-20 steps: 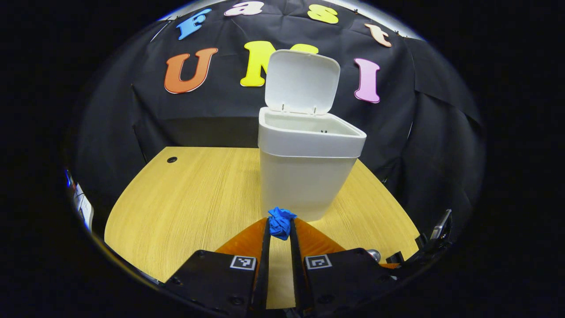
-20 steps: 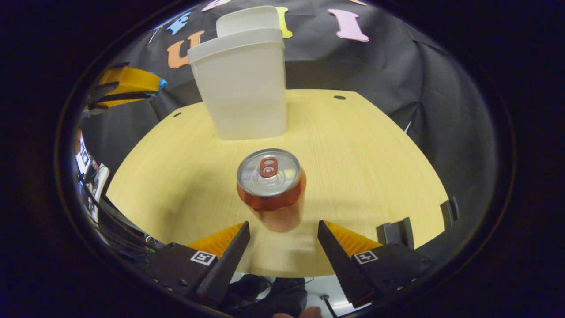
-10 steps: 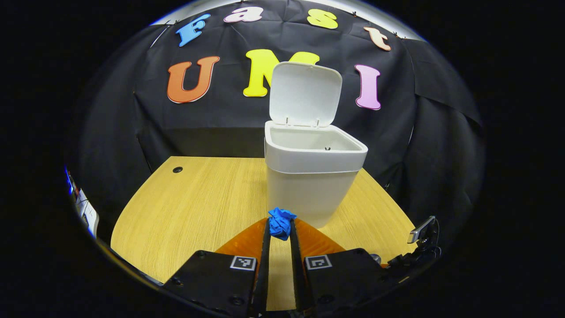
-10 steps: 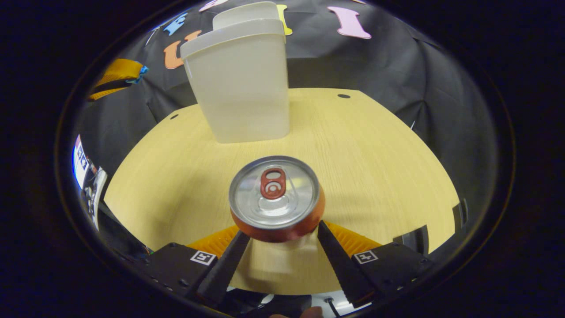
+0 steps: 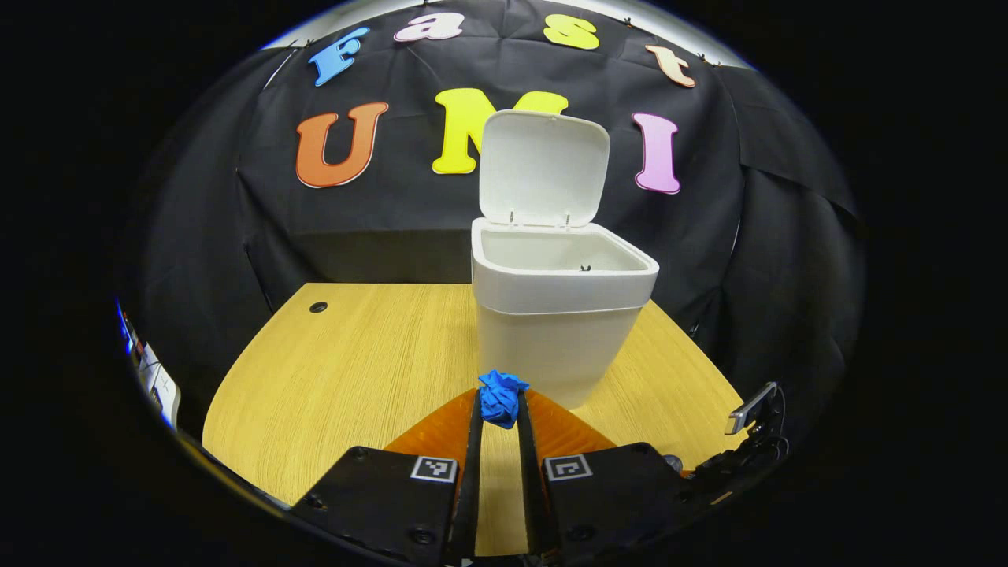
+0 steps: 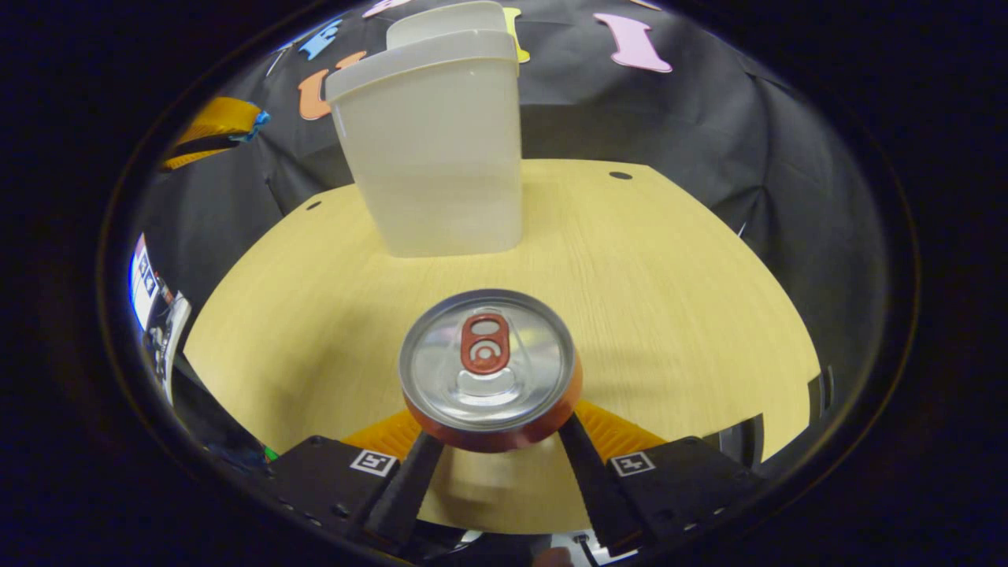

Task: Press the lid of the desktop garbage bin to open it, pick up the crumpled paper on the desktop and throw it into the bin, then pick up the pop can on the desktop and drop it into the bin, and finally close the garbage bin lid.

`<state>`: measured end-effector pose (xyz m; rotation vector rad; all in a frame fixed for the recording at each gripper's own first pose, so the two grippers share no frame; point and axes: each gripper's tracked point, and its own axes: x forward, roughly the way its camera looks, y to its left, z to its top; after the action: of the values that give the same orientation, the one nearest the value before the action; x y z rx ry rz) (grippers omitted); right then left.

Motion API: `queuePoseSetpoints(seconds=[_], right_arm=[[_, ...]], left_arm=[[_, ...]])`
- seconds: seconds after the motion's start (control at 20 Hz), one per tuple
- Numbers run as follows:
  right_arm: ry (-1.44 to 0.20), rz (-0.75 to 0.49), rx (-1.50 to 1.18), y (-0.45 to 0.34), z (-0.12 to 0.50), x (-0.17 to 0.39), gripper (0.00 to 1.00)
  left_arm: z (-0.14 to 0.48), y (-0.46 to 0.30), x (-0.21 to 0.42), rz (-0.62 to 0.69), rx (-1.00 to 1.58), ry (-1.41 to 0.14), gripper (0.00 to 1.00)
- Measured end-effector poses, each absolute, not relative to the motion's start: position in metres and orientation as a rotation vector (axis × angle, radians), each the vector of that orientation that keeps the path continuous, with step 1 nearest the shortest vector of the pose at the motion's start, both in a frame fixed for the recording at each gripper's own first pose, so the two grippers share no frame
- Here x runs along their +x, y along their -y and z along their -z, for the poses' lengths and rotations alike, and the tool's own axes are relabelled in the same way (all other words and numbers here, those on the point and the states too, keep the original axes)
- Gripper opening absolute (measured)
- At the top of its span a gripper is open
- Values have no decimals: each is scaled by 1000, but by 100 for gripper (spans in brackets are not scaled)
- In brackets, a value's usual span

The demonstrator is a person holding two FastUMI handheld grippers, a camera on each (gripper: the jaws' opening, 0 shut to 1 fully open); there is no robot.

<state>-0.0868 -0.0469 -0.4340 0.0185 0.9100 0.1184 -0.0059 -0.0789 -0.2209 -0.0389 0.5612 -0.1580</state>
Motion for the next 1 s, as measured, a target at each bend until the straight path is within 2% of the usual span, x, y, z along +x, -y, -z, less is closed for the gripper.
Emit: queuePoseSetpoints(seconds=[0.4,0.65,1.0], right_arm=[[-827,-139,7,49,369,-59,81],[-774,-128,-10,64,323,-46,81],[-702,-69,-15,95,275,-37,81]], left_arm=[[166,83,28,168,-48,-433,26],[126,89,70,158,-58,-335,26],[84,104,123,158,-57,-210,26]])
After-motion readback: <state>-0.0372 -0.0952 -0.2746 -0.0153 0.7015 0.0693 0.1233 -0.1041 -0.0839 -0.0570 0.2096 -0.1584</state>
